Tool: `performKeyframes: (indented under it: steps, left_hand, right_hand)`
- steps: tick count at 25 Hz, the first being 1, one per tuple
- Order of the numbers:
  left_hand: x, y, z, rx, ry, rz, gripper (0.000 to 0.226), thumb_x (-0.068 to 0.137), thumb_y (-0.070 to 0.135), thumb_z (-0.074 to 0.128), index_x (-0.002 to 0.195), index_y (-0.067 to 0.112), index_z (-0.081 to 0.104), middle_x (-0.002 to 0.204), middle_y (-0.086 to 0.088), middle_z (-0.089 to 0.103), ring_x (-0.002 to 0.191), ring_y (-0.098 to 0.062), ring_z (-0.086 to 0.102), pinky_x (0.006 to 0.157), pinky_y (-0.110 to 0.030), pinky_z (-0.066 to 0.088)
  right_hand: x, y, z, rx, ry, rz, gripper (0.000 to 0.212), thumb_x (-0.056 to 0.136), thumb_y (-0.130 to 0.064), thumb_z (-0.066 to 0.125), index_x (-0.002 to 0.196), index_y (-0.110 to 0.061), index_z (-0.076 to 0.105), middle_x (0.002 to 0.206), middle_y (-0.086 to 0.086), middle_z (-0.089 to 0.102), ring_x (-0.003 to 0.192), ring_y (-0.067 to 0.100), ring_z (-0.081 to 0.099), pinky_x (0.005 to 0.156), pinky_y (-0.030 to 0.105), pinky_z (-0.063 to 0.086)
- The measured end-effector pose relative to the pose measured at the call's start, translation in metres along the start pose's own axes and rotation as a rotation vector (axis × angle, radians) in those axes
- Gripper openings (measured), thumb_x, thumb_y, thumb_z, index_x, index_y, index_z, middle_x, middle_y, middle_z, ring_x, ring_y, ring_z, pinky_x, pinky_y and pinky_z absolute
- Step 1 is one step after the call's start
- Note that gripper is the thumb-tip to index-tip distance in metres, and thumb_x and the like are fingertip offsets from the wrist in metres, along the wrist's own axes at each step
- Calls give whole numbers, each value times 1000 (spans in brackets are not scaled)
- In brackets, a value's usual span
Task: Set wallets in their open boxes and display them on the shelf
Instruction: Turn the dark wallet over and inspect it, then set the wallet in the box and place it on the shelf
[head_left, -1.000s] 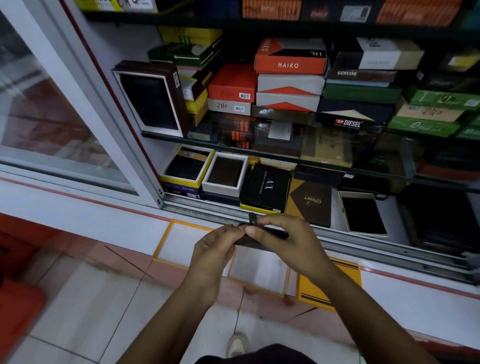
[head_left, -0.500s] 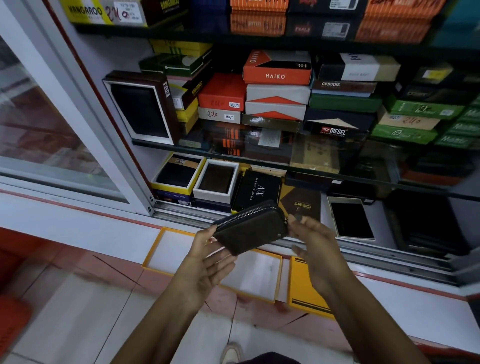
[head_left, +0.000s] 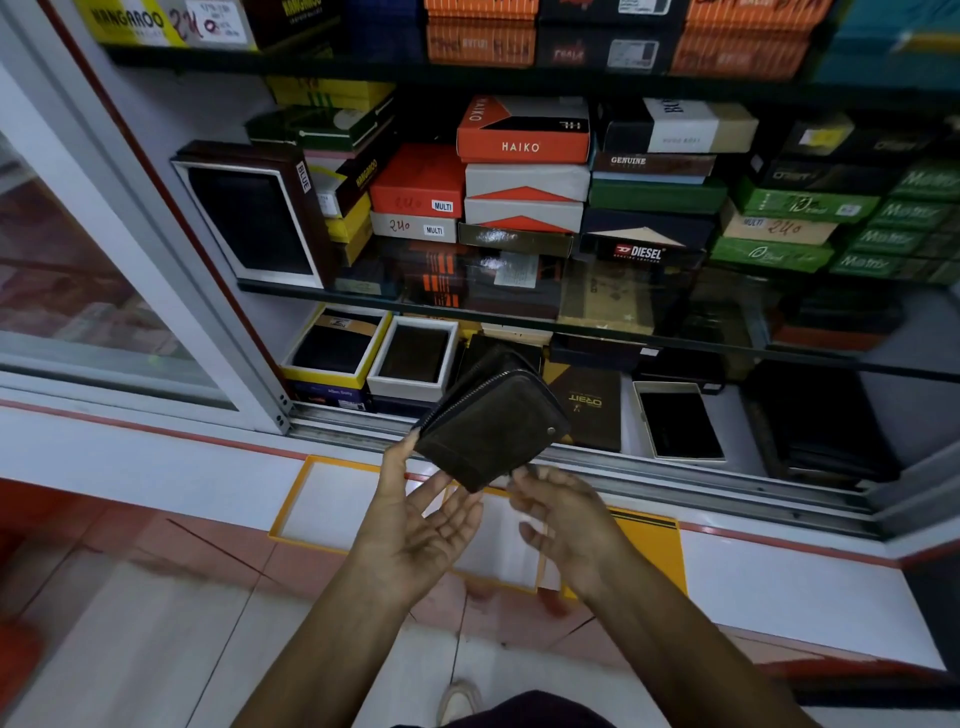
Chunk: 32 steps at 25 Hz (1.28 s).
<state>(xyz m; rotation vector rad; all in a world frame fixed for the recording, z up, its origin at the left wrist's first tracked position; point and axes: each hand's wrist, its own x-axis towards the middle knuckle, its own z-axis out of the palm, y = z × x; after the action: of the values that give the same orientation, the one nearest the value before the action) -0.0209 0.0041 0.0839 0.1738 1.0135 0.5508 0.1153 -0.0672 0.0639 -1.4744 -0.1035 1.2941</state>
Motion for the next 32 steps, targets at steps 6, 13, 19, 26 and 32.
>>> performKeyframes:
  steps: [6, 13, 19, 26, 32]
  left_hand:
    - [9, -4, -4, 144, 41, 213, 46, 76, 37, 68, 108, 5, 64, 105, -18, 67, 98, -23, 63, 92, -31, 49]
    - [7, -13, 6, 430, 35, 525, 49, 52, 43, 79, 94, 16, 75, 100, -3, 76, 105, -16, 65, 95, -31, 46]
    - [23, -5, -12, 537, 107, 367, 33, 75, 50, 66, 89, 21, 69, 93, -4, 73, 94, -15, 63, 80, -26, 46]
    - [64, -16, -59, 1433, 135, 626, 42, 77, 56, 59, 88, 17, 71, 88, 0, 72, 87, -19, 66, 72, -23, 49]
    - [92, -22, -65, 1698, 178, 673, 43, 80, 42, 66, 111, 14, 55, 112, -5, 65, 103, -21, 61, 81, -25, 49]
  right_hand:
    - [-4, -29, -13, 74, 209, -553, 9, 89, -14, 59, 83, -13, 66, 85, 5, 68, 87, 17, 63, 82, 33, 49]
    - [-22, -12, 30, -398, 103, -921, 13, 90, -27, 58, 85, -28, 70, 89, -22, 71, 105, -7, 60, 92, 26, 45]
    - [-6, 9, 4, -445, 92, -725, 42, 83, -29, 68, 122, -39, 55, 134, -14, 52, 128, -11, 38, 96, 15, 43]
    - [19, 64, -23, -292, 168, -287, 27, 79, -12, 72, 104, -23, 70, 101, 1, 74, 97, 20, 69, 79, 40, 60]
    - [33, 83, -9, -671, 323, -311, 36, 77, -19, 70, 111, -29, 62, 109, 5, 66, 105, 24, 61, 80, 40, 59]
